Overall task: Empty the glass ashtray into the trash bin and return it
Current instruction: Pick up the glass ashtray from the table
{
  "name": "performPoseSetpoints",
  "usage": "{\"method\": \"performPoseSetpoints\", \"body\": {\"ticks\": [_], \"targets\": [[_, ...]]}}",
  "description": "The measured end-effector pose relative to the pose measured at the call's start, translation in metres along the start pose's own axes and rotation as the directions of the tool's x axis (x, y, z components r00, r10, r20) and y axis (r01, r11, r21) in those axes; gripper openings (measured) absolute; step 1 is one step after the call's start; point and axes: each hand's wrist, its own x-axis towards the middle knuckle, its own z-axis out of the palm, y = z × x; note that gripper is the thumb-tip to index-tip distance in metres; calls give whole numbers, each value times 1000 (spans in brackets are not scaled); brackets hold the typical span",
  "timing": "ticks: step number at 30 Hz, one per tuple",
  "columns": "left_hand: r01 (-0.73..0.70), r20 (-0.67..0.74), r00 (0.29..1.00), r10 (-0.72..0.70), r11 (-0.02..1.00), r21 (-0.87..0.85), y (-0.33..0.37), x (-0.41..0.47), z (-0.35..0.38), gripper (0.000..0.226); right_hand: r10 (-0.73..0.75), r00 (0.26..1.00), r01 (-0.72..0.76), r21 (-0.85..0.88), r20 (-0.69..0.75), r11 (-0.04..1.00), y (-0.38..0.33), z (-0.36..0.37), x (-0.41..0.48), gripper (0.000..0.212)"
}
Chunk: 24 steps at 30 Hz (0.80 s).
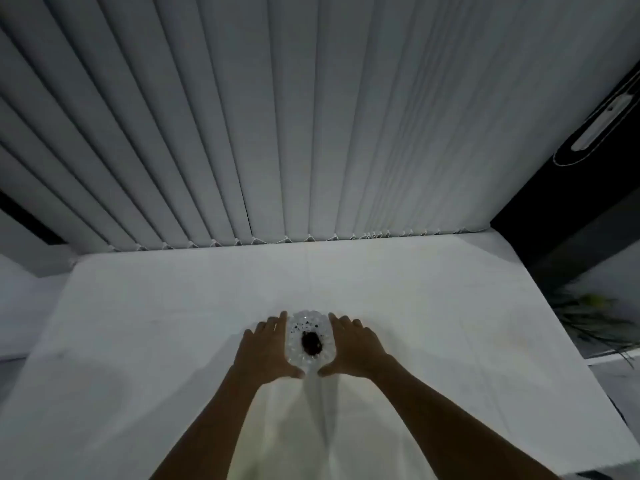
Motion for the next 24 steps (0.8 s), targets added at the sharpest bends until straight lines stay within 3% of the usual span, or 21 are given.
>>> {"method": "performPoseSetpoints", "body": {"ticks": [5,14,24], "targets": [[-39,86,996,35,998,41,-4,17,9,138,30,999,-30,7,-42,1000,-2,9,11,125],[-122,24,992,124,991,-60,2,32,10,116,-13,992,22,73,-122,997,-3,15,14,116],[-164,18,986,165,985,-60,31,28,-9,117,-12,981,30,94,-195,995,19,5,-8,115]]}}
